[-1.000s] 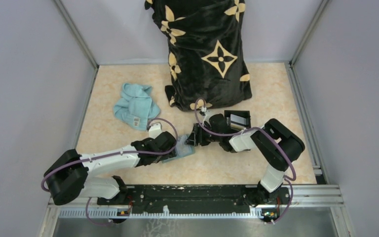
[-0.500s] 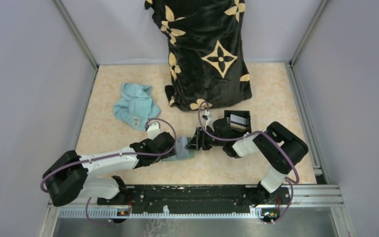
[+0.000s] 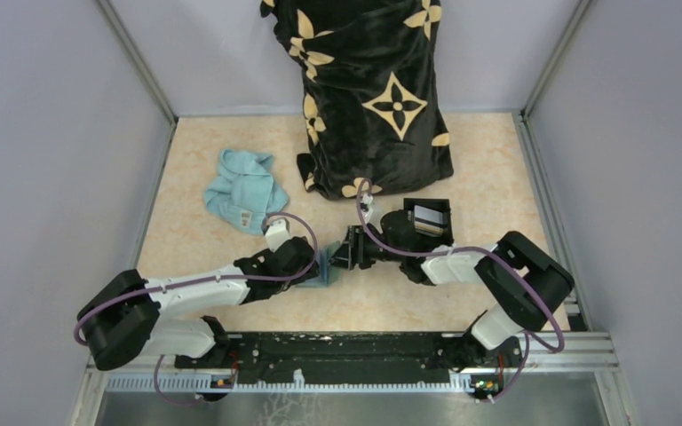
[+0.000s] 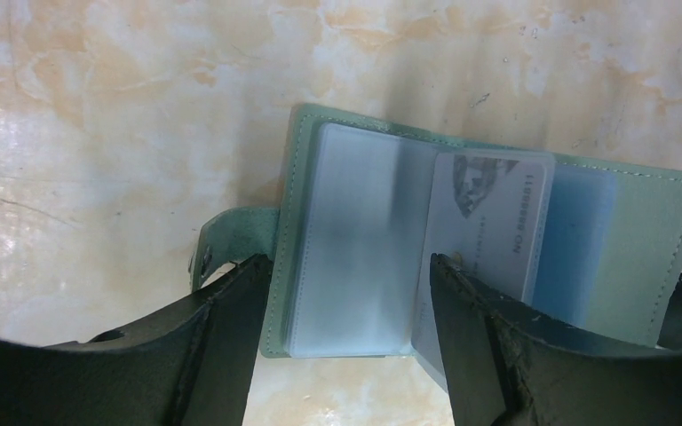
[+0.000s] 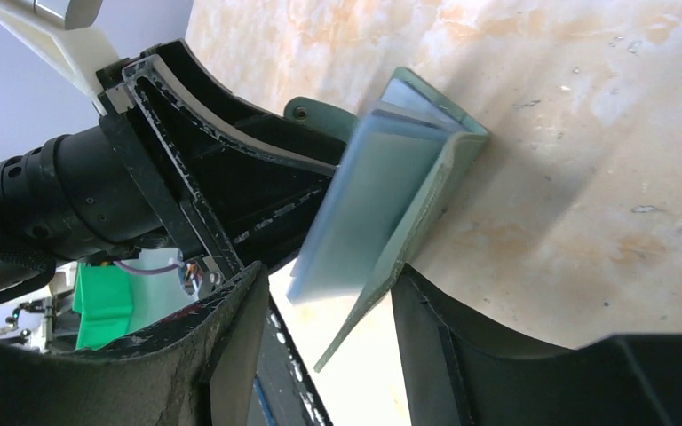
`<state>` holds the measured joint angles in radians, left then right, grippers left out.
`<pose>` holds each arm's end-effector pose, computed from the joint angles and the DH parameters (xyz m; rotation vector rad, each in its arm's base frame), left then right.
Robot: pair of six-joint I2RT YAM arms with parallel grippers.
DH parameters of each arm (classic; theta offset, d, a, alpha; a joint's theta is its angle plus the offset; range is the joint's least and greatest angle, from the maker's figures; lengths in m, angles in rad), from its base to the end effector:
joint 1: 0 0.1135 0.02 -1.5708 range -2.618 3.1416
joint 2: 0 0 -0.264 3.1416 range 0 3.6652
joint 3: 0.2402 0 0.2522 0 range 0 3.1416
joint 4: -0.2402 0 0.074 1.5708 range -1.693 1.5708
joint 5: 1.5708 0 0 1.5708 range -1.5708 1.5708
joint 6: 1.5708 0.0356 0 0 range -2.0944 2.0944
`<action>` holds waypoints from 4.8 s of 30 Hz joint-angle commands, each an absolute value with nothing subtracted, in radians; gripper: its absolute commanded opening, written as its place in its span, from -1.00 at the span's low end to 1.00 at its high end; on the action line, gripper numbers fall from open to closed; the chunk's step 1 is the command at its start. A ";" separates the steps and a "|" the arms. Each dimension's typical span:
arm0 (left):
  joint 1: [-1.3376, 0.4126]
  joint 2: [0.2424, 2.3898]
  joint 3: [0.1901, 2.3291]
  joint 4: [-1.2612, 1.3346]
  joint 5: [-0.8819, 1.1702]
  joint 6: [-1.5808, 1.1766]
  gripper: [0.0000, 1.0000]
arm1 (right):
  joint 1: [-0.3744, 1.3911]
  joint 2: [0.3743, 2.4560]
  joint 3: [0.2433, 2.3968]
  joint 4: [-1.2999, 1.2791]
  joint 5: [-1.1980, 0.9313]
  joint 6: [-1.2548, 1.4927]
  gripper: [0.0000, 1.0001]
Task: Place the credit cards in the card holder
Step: Close the card holder at the center of the board.
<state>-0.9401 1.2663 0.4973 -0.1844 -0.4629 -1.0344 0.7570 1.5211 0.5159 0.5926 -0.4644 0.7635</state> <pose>0.1425 -0.1682 0.1518 -0.2942 2.3963 -0.3281 0.1968 0.2078 0.1601 -0.3351 2.2150 1.3769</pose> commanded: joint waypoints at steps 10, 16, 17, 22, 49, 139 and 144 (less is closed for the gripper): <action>-0.943 1.289 0.404 -0.289 -0.318 -1.093 0.46 | 0.827 1.563 0.613 0.639 -0.445 0.784 0.06; -0.945 1.253 0.399 -0.312 -0.324 -1.099 0.43 | 0.841 1.563 0.646 0.614 -0.433 0.778 0.06; -0.944 1.235 0.399 -0.327 -0.331 -1.100 0.42 | 0.843 1.564 0.649 0.611 -0.430 0.778 0.06; -0.945 1.155 0.402 -0.385 -0.354 -1.105 0.42 | 0.851 1.594 0.663 0.608 -0.427 0.777 0.05; -0.946 0.861 0.463 -0.700 -0.499 -1.219 0.46 | 0.890 1.749 0.746 0.636 -0.411 0.789 0.01; -0.942 1.137 0.510 -0.280 -0.623 -1.052 0.01 | 0.898 1.842 0.775 0.470 -0.253 0.735 -0.47; -0.941 1.131 0.512 -0.282 -0.630 -1.048 -0.06 | 0.898 1.844 0.772 0.476 -0.253 0.736 -0.47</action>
